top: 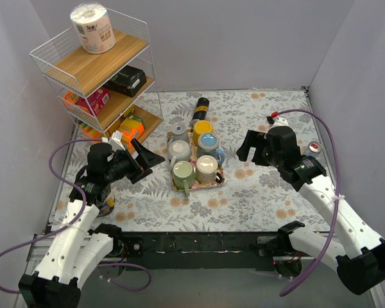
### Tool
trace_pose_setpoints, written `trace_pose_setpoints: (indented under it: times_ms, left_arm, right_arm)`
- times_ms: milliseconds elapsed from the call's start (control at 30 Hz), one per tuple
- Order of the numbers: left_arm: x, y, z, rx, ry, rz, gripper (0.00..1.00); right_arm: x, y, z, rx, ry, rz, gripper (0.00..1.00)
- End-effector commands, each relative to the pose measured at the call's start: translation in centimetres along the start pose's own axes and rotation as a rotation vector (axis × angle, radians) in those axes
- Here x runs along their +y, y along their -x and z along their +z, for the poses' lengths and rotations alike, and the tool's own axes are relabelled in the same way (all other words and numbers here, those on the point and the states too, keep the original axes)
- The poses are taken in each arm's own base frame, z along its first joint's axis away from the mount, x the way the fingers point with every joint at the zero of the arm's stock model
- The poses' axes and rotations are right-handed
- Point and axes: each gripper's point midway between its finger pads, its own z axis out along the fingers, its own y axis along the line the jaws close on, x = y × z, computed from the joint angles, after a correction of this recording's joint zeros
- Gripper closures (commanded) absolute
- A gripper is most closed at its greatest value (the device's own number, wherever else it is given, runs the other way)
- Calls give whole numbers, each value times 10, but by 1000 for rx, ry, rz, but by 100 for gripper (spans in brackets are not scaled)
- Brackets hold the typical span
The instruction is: Turn the mug right side up
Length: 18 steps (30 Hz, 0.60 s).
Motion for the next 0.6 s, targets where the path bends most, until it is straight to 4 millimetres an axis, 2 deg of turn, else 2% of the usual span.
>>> trace_pose_setpoints:
  times_ms: [0,67,133,167,200,233,267,300,333,400,500,567]
  left_arm:
    - [5,5,10,-26,86,129,4]
    - [-5,3,15,-42,99,177,6]
    - [-14,-23,29,1,127,233,7]
    - [-18,-51,33,60,130,265,7]
    - [-16,-59,37,60,161,286,7]
    - [-4,-62,50,35,243,315,7]
    - [-11,-80,50,70,254,360,6]
    - [-9,-84,54,64,299,353,5]
    - [5,-81,63,18,398,379,5]
    - [15,-83,62,-10,499,358,4]
    - [37,-87,65,-39,588,330,4]
    - [41,-87,71,-57,579,316,6]
  right_arm:
    - [-2,6,-8,22,-37,-11,1]
    - [-8,-2,-9,37,-65,3,1]
    - [-13,-6,-11,41,-82,12,1]
    - [-14,-8,-12,47,-87,12,1]
    - [-16,-9,-12,54,-96,14,1]
    - [-18,-12,-12,62,-103,14,1]
    - [-18,-13,-13,66,-105,15,2]
    - [-18,-15,-13,70,-101,15,2]
    - [-18,-16,-13,75,-100,17,2]
    - [-19,-19,-13,78,-97,18,2]
    - [-20,-25,-13,89,-90,29,3]
    - [-20,-28,-13,94,-88,39,3]
